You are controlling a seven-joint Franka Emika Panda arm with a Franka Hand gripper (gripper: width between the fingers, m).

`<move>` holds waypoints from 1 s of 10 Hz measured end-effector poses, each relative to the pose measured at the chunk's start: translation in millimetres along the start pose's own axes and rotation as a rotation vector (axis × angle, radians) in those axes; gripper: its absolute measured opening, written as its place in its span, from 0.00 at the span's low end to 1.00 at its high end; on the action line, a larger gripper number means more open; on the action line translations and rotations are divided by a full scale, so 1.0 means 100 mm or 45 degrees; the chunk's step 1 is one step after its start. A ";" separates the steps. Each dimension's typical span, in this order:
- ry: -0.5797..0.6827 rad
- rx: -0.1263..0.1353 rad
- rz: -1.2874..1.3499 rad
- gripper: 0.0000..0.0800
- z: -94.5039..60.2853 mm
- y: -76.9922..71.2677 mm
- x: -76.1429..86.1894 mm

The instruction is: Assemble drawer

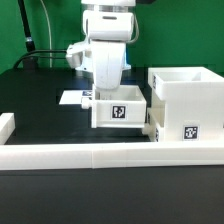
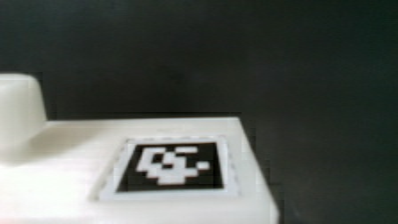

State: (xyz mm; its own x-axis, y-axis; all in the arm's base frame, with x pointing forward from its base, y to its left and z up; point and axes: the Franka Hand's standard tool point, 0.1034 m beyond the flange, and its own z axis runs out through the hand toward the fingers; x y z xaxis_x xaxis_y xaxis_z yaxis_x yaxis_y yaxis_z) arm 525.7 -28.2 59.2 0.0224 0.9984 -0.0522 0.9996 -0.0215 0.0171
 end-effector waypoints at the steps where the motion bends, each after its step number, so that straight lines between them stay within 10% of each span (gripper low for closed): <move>1: 0.001 0.000 0.000 0.06 0.02 -0.01 0.00; 10: 0.000 0.019 -0.009 0.06 -0.09 0.08 0.16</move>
Offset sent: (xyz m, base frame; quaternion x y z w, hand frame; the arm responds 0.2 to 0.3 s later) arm 0.0152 0.0135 0.0223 0.0130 -0.0067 0.0140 0.9998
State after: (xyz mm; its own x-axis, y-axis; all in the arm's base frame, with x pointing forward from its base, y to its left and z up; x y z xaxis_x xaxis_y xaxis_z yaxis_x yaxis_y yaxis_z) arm 533.8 -12.0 67.1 0.0157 0.9985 -0.0521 0.9999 -0.0156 0.0020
